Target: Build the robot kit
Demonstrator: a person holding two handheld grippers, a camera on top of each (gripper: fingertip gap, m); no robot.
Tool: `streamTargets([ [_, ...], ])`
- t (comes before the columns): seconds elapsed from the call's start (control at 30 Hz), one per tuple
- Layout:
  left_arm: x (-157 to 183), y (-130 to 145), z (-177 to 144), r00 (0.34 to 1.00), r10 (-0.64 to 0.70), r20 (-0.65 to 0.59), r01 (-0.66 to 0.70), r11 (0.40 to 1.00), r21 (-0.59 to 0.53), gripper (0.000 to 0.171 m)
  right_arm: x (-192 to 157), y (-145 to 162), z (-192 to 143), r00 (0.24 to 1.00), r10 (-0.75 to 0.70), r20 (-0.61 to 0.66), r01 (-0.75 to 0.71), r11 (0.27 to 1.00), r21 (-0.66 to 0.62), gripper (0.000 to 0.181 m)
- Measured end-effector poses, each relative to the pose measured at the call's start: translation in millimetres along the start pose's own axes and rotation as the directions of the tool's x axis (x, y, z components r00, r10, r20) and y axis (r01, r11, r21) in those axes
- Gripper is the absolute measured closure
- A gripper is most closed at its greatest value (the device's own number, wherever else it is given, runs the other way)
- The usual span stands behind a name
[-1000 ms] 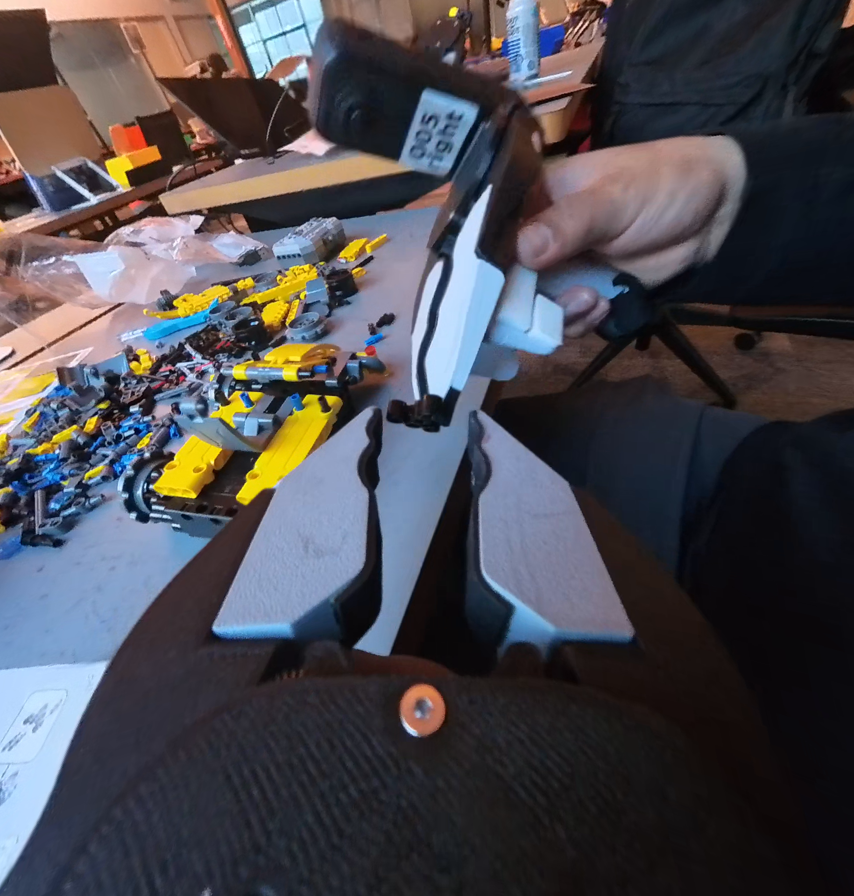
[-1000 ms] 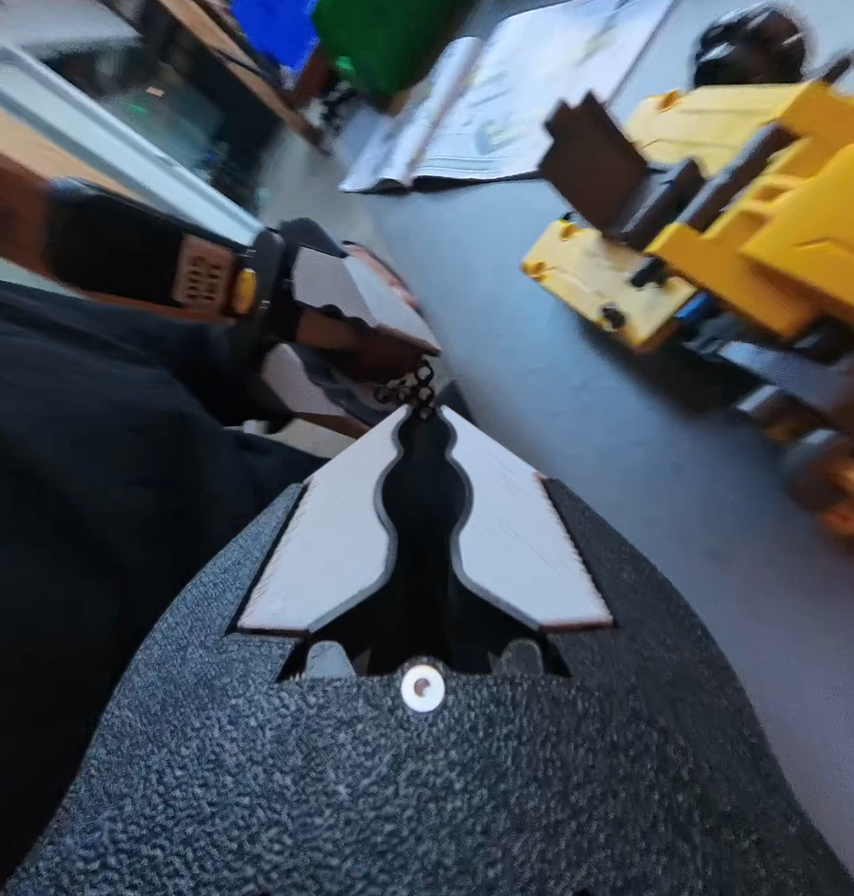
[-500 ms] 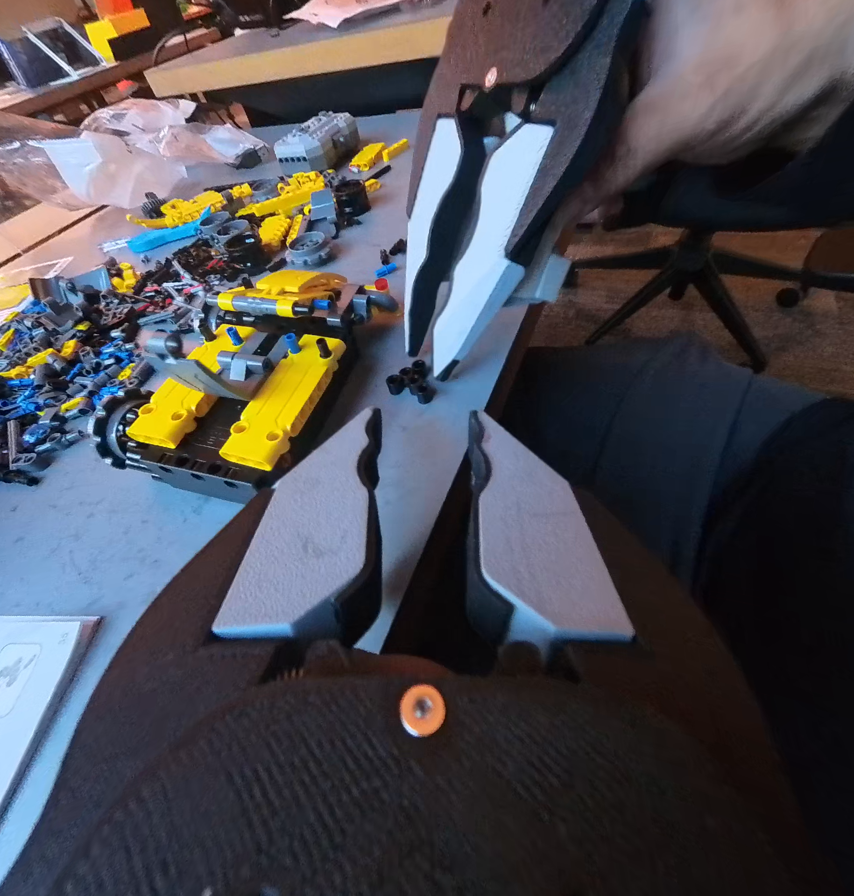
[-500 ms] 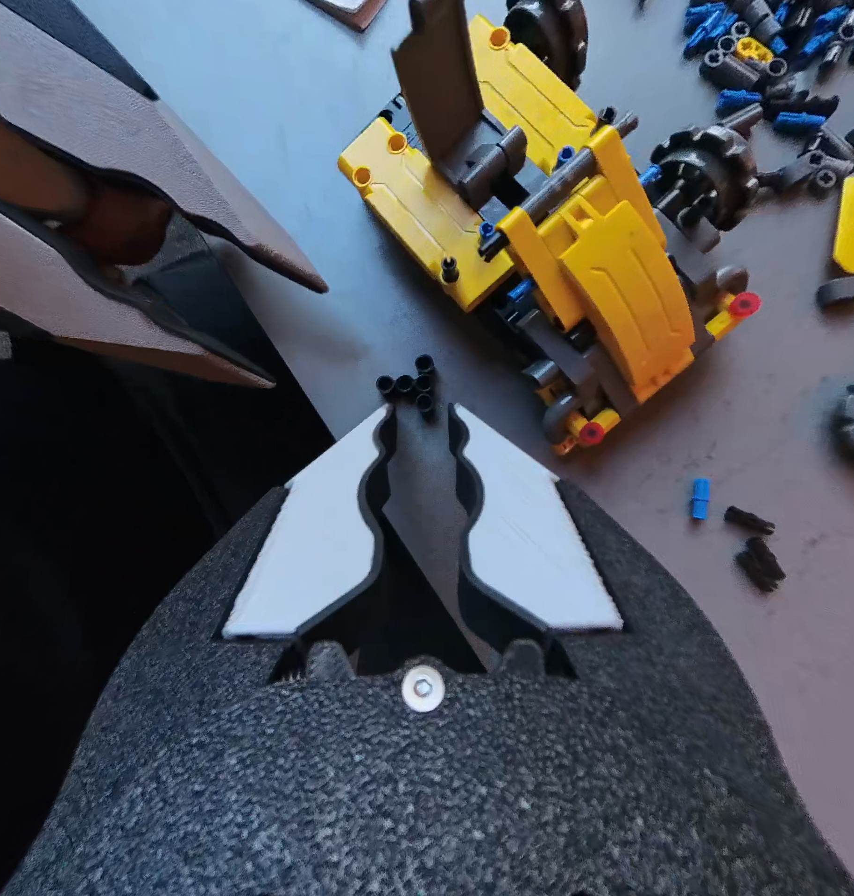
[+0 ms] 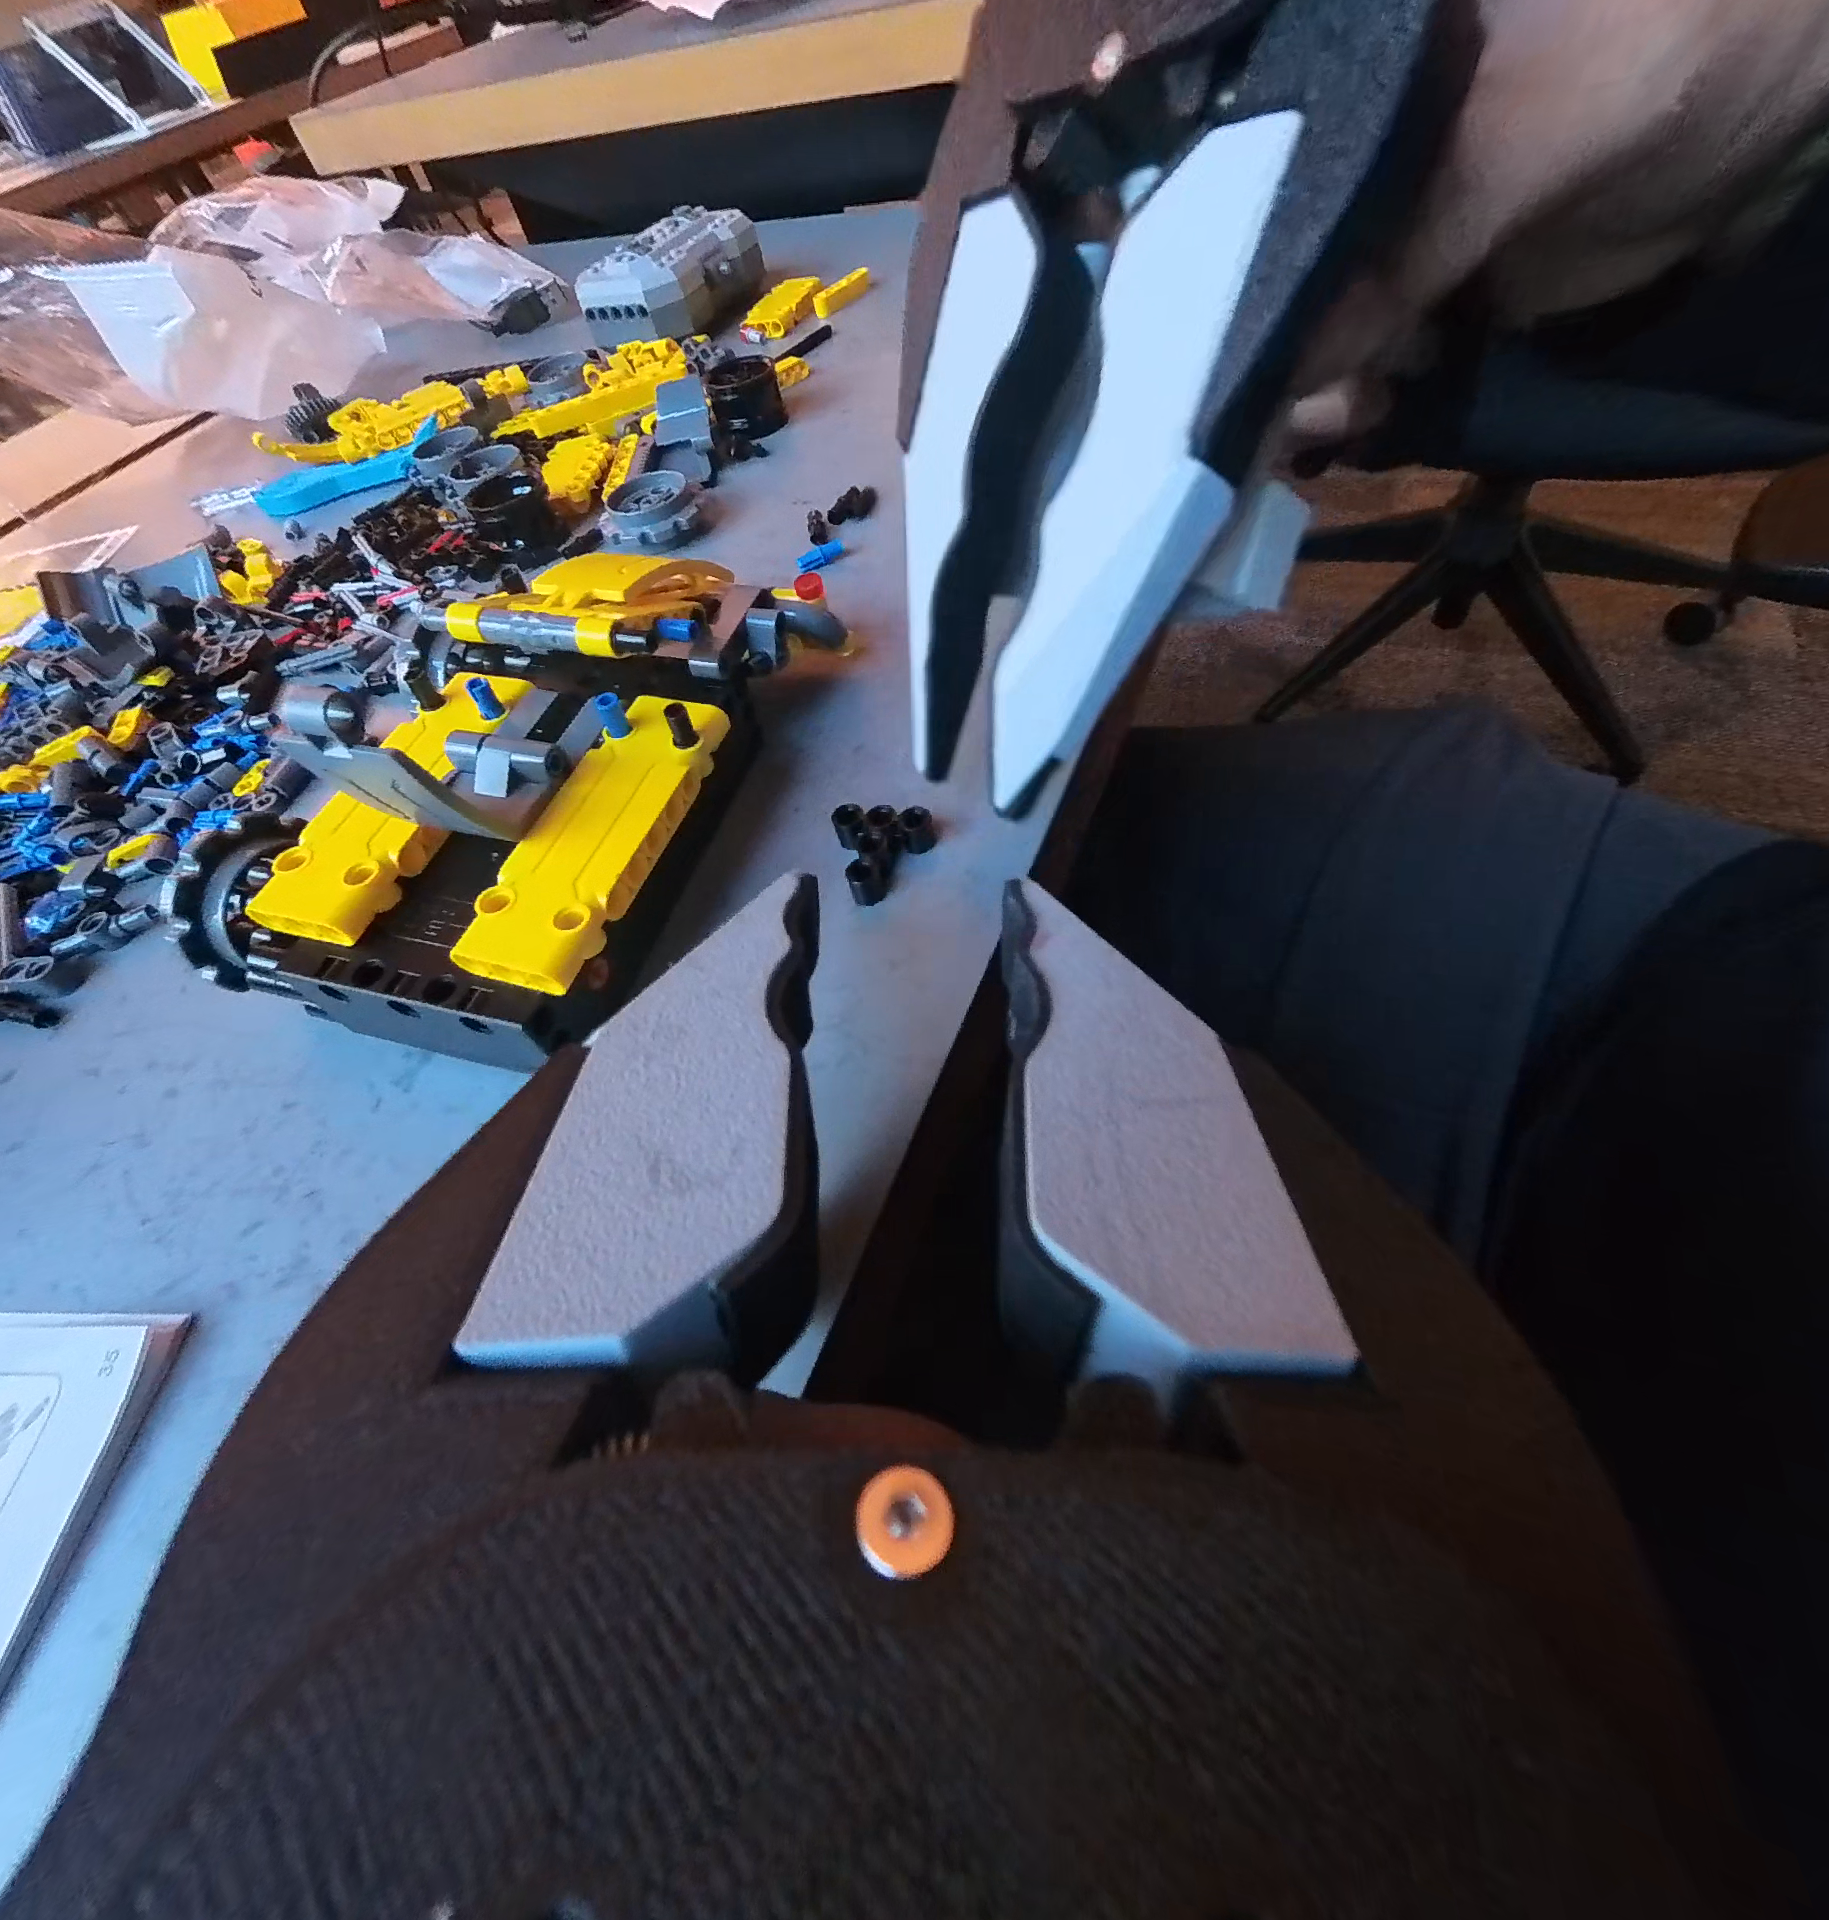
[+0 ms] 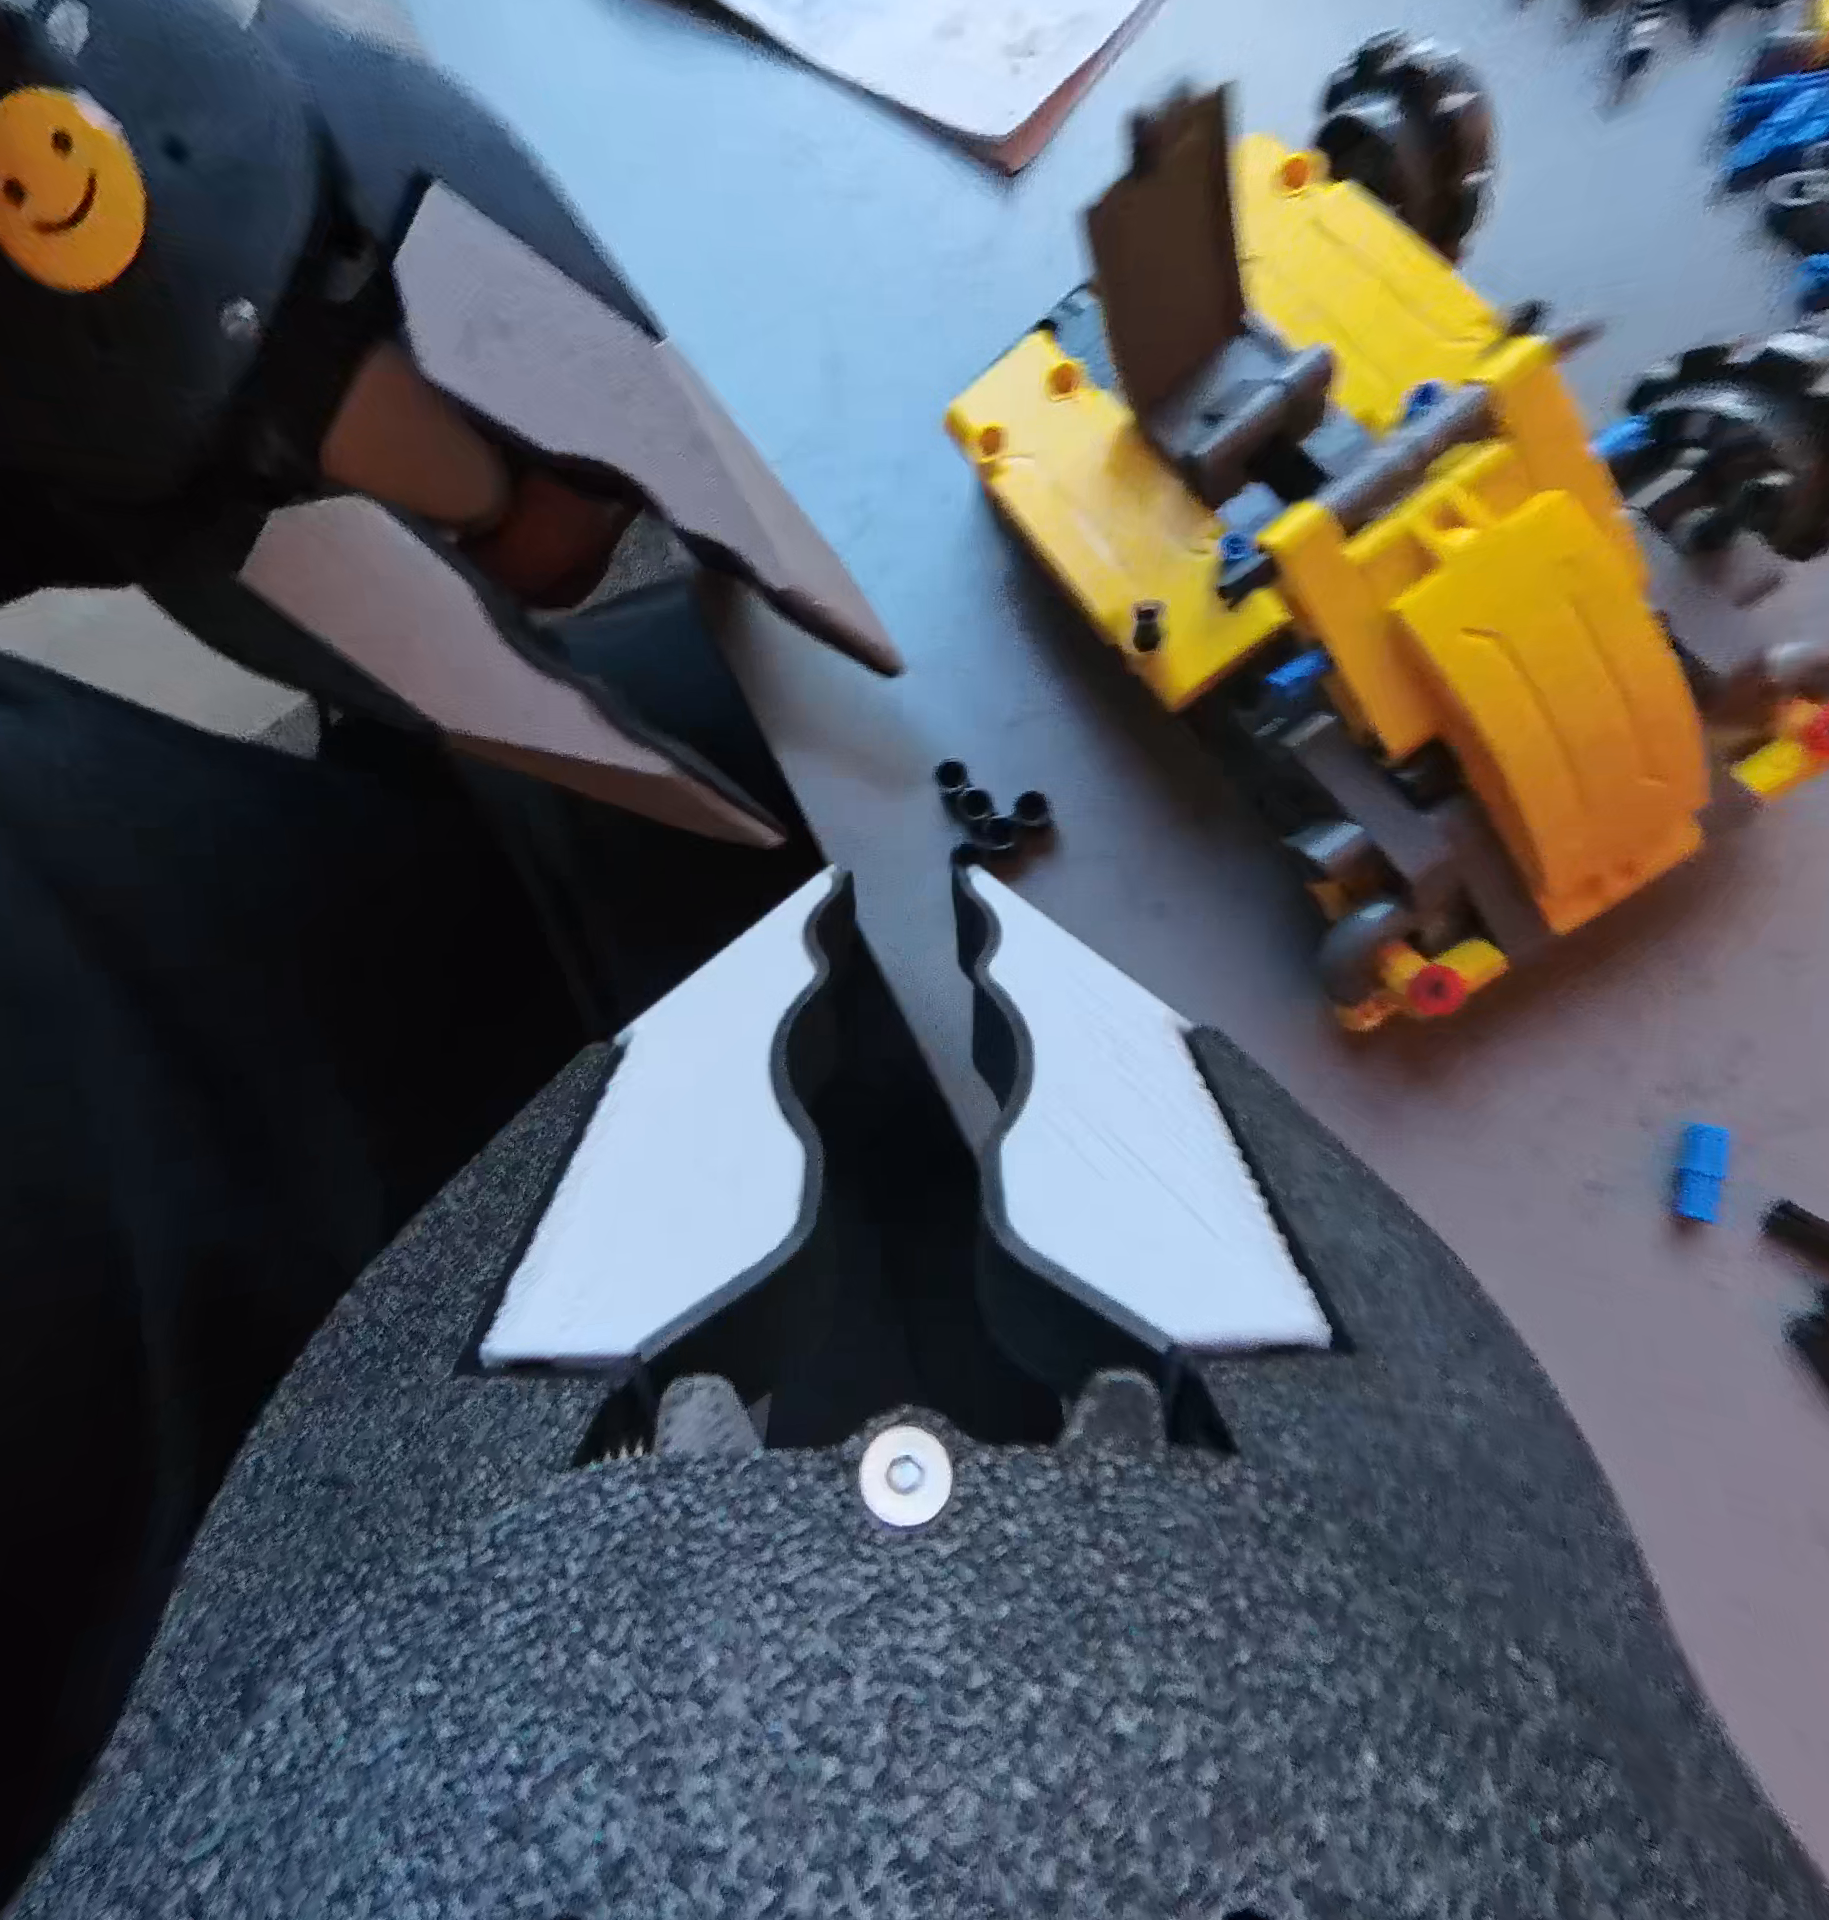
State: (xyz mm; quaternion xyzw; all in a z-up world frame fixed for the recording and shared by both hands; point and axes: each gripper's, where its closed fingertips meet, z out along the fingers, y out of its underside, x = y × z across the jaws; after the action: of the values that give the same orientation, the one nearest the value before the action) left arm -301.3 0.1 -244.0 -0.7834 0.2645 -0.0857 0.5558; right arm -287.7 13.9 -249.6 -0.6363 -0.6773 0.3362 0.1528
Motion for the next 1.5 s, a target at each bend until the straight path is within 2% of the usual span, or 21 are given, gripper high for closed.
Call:
streamTargets([
  [0.1, 0, 0, 0, 1.0, -0.005, 0.001, 0.005, 1.0, 0.001, 0.14, 11, 4, 5, 0.999, 0.046, -0.023, -0.047, 0.999, -0.024, 0.159],
  [0.2, -2, 1, -1, 1.0, -0.006, 0.004, 0.006, 1.0, -0.002, 0.14, -10, 5, 17, 0.998, 0.025, 0.064, -0.023, 0.999, -0.027, 0.167],
  [0.33, -7, 1, -8, 1.0, -0.027, 0.012, 0.026, 1.0, 0.011, 0.14, -35, -7, 17, 0.985, 0.019, 0.172, -0.028, 0.998, 0.05, 0.168],
  [0.43, -8, 1, -9, 0.999, -0.041, 0.011, 0.041, 0.999, 0.016, 0.14, -25, -13, 6, 0.989, 0.007, 0.147, -0.021, 0.996, 0.091, 0.167],
  [0.53, -6, 3, -8, 1.0, -0.013, 0.015, 0.013, 1.0, 0.009, 0.14, -3, -9, -3, 0.997, -0.044, 0.059, 0.04, 0.997, 0.065, 0.162],
  [0.7, -5, 4, -8, 1.0, 0.0, 0.012, 0.0, 1.0, 0.007, 0.141, -2, -12, -4, 0.973, -0.196, 0.123, 0.186, 0.978, 0.091, 0.162],
  [0.87, -5, 3, -10, 1.0, -0.01, 0.006, 0.01, 1.0, 0.017, 0.141, 4, -3, 7, 0.937, -0.336, 0.098, 0.338, 0.941, -0.006, 0.161],
  [1.03, -4, 3, -9, 1.0, -0.002, 0.004, 0.001, 1.0, 0.017, 0.141, 5, -3, 18, 0.914, -0.39, 0.111, 0.397, 0.917, -0.047, 0.159],
  [1.2, -3, 3, -10, 1.0, 0.002, -0.002, -0.002, 1.0, 0.021, 0.141, 1, -3, 24, 0.918, -0.371, 0.141, 0.382, 0.922, -0.056, 0.165],
  [1.5, -5, 2, -13, 0.999, -0.041, -0.016, 0.042, 0.999, 0.034, 0.14, 7, 4, 15, 0.962, -0.264, 0.072, 0.268, 0.963, -0.041, 0.173],
])
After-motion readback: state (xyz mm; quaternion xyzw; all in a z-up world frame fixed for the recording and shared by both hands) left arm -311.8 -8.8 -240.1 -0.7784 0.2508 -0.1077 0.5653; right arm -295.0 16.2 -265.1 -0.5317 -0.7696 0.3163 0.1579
